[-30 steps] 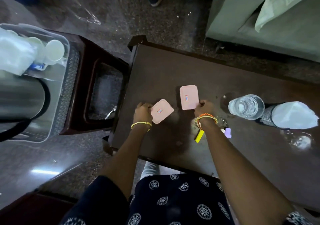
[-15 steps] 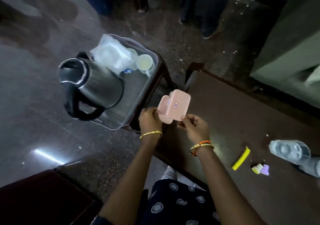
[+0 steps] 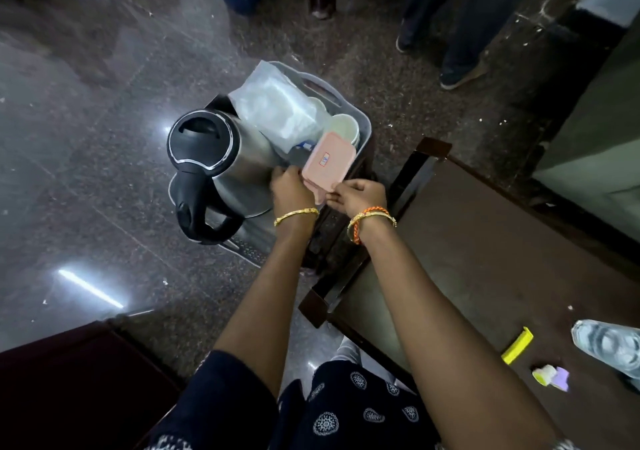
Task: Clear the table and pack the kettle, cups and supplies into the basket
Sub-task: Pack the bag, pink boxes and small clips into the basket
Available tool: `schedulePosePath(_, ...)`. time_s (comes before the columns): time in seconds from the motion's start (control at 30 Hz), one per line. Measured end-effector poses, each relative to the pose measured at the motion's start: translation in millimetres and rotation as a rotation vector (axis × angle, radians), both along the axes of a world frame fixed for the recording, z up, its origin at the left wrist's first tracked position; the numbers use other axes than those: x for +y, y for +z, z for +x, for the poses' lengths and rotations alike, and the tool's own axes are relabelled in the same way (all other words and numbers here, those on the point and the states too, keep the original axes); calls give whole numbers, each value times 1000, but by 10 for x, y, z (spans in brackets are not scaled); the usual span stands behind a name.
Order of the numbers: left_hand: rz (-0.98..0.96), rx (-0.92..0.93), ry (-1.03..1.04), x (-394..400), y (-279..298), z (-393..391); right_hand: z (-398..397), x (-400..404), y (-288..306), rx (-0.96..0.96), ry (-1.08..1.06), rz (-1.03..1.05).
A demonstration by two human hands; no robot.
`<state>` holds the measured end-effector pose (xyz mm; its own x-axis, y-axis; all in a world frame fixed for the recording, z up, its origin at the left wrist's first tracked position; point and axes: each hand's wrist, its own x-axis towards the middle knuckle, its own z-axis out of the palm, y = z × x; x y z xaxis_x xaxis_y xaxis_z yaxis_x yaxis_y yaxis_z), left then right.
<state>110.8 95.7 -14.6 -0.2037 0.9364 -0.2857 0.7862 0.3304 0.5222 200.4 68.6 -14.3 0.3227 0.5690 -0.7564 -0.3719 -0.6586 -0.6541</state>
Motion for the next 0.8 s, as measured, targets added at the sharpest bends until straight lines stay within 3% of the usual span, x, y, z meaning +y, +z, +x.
schedulePosePath(0.33,-74,-190,179,113,-297,62,-73,202,-152,-107,59,-146)
schedulePosePath(0.43,-88,-365,376,96,-321,22,-117,255,-148,-168,85,-183)
schedulePosePath(0.6,-234,-833,842,146,-299,26,-138,282,-127,-420,187,-186)
schedulePosePath(0.7,-253,-794,684,116,-329,39,-146,285,-92,-486,217,-175)
schedulePosePath(0.8,-210,-730,583,123,-349,49,-133,261,-125,-377,199,-192)
